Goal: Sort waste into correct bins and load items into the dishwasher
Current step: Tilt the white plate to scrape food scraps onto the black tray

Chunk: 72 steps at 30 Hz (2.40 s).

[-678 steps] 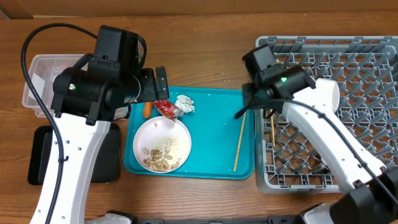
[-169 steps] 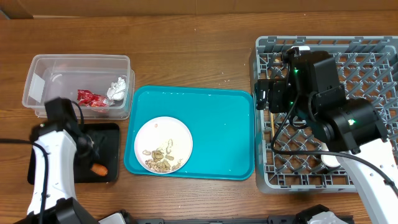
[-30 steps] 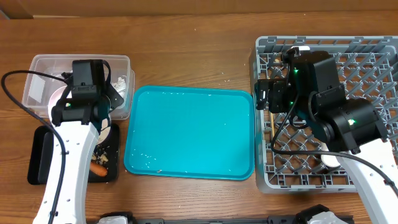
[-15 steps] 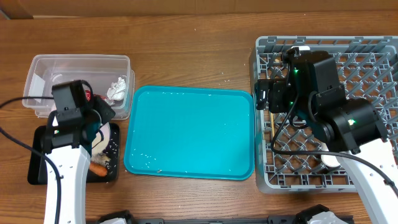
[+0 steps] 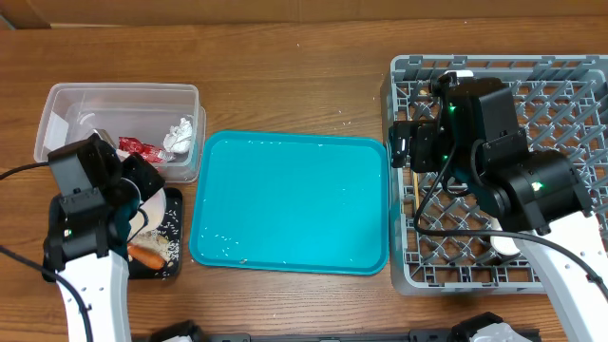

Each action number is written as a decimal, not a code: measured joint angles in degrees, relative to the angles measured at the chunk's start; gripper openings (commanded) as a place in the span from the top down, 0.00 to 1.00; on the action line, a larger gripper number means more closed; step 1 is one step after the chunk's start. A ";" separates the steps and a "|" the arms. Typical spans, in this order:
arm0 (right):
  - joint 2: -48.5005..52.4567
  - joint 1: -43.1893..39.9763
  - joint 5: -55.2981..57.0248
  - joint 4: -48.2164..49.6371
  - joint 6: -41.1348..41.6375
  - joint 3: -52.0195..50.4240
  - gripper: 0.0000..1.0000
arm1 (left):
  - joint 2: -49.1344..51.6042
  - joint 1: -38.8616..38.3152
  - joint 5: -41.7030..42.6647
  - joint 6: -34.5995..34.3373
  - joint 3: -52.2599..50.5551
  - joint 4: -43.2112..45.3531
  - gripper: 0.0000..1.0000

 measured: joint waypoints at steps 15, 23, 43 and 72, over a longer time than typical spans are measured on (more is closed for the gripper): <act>0.00 0.00 -0.02 0.00 -0.04 0.00 0.00 | -1.49 1.03 3.63 1.46 -0.70 0.68 0.96; 0.00 0.00 -0.02 -0.02 -0.02 0.00 0.00 | -3.15 1.09 4.87 2.80 -0.70 -1.22 0.95; 0.00 0.00 0.00 -0.02 -0.02 0.00 0.00 | -4.50 1.84 10.47 3.04 -0.79 -2.71 0.96; 0.00 0.00 -0.02 0.00 -0.02 0.00 0.00 | -3.06 0.76 14.01 5.62 -1.07 -5.51 0.96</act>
